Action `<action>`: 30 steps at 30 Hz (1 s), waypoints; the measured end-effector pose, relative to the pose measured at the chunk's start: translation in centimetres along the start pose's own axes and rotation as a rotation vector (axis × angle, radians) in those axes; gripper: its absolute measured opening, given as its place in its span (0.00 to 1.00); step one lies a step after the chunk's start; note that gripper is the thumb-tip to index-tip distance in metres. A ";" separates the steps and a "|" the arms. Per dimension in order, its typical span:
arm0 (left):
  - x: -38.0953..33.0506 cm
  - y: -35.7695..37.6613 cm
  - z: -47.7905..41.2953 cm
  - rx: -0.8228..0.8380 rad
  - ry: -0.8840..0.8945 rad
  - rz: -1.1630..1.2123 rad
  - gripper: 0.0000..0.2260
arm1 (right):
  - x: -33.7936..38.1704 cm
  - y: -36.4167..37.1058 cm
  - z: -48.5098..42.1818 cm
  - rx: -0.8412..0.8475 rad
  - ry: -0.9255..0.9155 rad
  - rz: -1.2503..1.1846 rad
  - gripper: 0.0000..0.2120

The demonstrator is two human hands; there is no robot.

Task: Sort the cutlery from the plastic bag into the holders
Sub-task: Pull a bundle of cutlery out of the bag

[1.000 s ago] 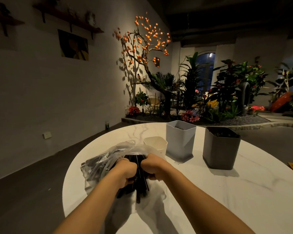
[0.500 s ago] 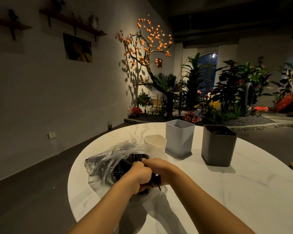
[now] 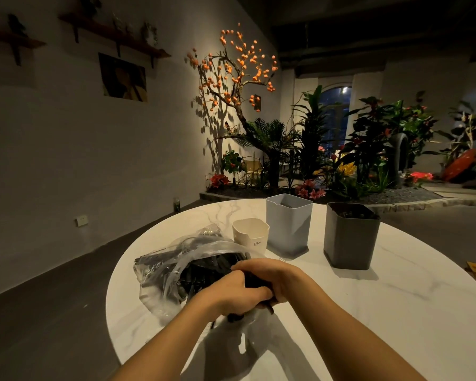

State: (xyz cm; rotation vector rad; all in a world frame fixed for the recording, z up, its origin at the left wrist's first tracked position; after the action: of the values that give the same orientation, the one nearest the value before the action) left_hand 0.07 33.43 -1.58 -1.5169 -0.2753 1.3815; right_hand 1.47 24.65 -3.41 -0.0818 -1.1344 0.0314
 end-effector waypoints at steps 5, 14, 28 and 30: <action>-0.1 0.7 0.2 0.048 0.158 0.050 0.15 | -0.6 0.3 -1.7 0.001 0.041 0.047 0.19; 0.8 0.1 0.5 -0.107 0.280 -0.249 0.14 | -1.9 0.0 -2.2 -0.023 0.204 0.225 0.16; 2.4 -1.9 2.7 -0.382 0.324 -0.673 0.23 | -1.3 -1.9 -1.6 -0.117 0.047 0.252 0.10; 3.7 -1.7 2.7 -0.345 0.254 -0.710 0.26 | -1.1 -1.8 -1.2 -0.116 0.021 0.241 0.10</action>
State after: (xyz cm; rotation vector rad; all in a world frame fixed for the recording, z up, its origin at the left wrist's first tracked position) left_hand -0.24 38.27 -2.00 -1.6257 -0.8321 0.5913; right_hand 2.10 22.73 -4.79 -0.3213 -1.1001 0.1790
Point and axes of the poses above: each hand's wrist, its own z-axis away from the middle knuckle, its own y-axis out of the palm, x = y × z, the point moved 9 cm from there along -z, towards the middle knuckle, and after that the axes turned 7 degrees about -z, right-handed, at the moved point
